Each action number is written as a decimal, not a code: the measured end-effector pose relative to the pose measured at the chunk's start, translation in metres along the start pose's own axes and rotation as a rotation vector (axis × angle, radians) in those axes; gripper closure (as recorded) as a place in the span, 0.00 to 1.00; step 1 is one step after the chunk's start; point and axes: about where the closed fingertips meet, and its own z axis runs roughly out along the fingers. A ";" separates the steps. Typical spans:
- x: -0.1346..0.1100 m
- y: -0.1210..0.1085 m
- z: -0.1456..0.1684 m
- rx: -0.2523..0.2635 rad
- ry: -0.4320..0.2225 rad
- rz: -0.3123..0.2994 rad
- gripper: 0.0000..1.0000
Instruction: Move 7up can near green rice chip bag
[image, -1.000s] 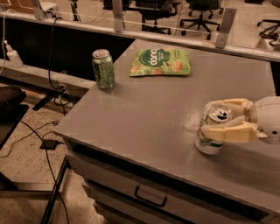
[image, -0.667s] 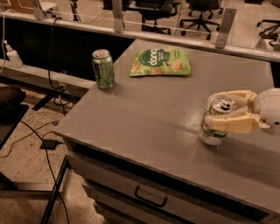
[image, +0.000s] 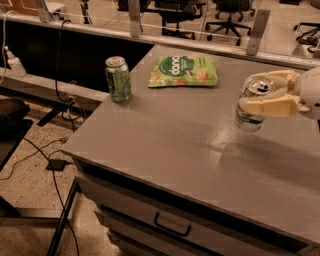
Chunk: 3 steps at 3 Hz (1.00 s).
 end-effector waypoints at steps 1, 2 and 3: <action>-0.005 -0.029 0.009 0.056 -0.018 0.004 1.00; -0.005 -0.050 0.025 0.123 -0.056 0.019 1.00; -0.005 -0.075 0.029 0.222 -0.069 0.026 1.00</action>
Offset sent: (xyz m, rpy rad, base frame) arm 0.1135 -0.0005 -0.0074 0.1441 -0.1139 -0.3158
